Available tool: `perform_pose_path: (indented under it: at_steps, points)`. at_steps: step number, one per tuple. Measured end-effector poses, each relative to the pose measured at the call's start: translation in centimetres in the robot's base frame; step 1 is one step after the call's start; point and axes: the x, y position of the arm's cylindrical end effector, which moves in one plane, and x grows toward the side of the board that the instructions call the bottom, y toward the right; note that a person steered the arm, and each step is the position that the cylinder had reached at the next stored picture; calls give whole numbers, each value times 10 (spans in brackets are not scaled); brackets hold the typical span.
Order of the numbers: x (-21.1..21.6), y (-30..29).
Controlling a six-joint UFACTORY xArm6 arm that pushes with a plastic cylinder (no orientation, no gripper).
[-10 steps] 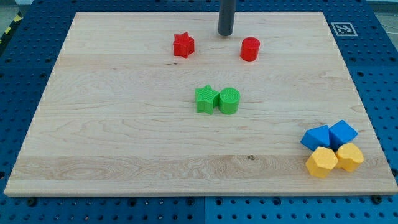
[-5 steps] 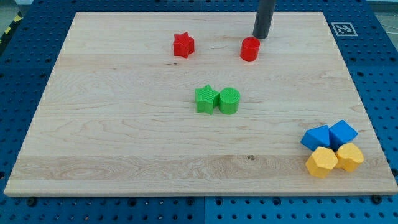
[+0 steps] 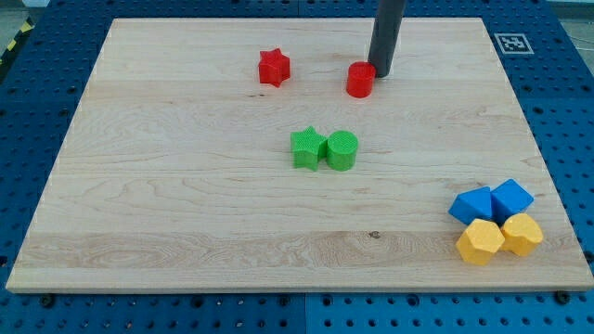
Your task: Push the red circle into the green blocks
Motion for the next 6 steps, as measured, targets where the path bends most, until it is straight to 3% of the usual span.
perform_pose_path:
  at_steps: [6]
  points:
    - [24, -16]
